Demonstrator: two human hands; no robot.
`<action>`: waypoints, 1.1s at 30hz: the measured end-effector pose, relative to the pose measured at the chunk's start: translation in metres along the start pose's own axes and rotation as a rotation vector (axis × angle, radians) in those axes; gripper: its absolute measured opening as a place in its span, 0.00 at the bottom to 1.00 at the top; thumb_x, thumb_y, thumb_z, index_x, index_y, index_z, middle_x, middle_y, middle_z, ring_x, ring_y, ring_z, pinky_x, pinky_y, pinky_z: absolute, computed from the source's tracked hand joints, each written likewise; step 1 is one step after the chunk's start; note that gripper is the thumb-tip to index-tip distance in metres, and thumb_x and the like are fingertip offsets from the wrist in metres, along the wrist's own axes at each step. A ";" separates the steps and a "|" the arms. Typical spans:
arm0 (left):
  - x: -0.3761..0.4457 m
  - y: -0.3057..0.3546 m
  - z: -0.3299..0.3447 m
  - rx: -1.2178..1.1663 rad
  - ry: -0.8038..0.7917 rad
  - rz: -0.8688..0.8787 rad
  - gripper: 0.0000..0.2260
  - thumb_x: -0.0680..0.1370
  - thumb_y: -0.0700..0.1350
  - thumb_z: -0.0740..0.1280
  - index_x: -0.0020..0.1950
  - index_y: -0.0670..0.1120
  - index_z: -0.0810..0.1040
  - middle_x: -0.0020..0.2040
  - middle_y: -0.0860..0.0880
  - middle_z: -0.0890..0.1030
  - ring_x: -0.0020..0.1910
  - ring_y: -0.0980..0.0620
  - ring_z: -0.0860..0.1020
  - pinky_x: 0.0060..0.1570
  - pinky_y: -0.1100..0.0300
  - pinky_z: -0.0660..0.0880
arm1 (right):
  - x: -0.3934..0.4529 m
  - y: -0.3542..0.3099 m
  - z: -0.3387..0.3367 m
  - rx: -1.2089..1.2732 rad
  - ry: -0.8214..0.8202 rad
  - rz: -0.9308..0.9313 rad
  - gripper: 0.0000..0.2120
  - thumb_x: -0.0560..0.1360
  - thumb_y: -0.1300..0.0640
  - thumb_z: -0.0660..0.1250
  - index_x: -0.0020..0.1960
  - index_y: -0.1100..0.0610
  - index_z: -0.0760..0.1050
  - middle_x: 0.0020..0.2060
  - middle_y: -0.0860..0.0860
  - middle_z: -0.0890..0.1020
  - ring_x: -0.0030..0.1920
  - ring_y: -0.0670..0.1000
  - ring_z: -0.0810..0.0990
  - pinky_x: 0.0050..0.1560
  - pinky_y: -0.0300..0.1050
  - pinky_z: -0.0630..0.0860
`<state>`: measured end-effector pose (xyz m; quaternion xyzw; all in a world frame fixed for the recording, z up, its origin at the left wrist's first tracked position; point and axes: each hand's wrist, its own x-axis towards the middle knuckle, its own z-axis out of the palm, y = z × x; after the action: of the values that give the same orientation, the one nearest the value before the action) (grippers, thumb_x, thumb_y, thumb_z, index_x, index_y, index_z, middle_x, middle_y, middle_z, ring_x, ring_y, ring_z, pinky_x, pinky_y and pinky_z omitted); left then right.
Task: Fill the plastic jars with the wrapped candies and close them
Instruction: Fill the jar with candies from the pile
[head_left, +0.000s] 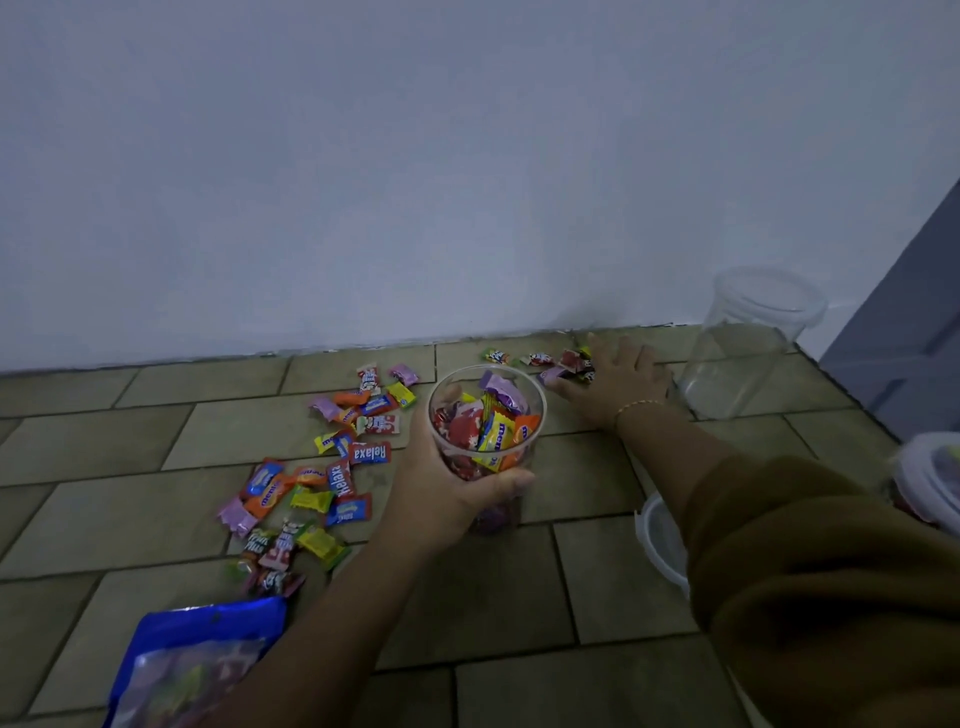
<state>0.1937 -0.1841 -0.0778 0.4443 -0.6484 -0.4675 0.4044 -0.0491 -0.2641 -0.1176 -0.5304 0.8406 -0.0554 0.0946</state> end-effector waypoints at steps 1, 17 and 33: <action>0.001 -0.001 0.000 -0.002 -0.004 0.000 0.43 0.54 0.52 0.77 0.63 0.57 0.59 0.56 0.64 0.70 0.49 0.79 0.70 0.44 0.82 0.67 | 0.003 0.000 0.001 0.017 -0.018 0.010 0.47 0.66 0.22 0.51 0.76 0.42 0.40 0.77 0.57 0.44 0.75 0.63 0.41 0.70 0.69 0.45; -0.001 0.002 -0.001 -0.036 -0.015 -0.011 0.43 0.54 0.52 0.77 0.65 0.55 0.60 0.55 0.64 0.70 0.50 0.75 0.72 0.43 0.81 0.68 | -0.021 -0.020 0.032 0.021 0.245 -0.184 0.14 0.80 0.56 0.54 0.62 0.59 0.70 0.58 0.61 0.73 0.56 0.61 0.72 0.53 0.50 0.70; -0.033 0.006 -0.013 0.006 -0.063 -0.026 0.43 0.58 0.51 0.80 0.65 0.57 0.59 0.56 0.63 0.71 0.55 0.65 0.73 0.45 0.78 0.70 | -0.106 -0.052 -0.021 1.459 0.080 0.083 0.08 0.74 0.64 0.65 0.40 0.52 0.75 0.35 0.53 0.75 0.34 0.51 0.71 0.30 0.40 0.70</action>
<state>0.2140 -0.1544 -0.0724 0.4391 -0.6562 -0.4846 0.3765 0.0362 -0.1909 -0.0761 -0.2977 0.6121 -0.6170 0.3950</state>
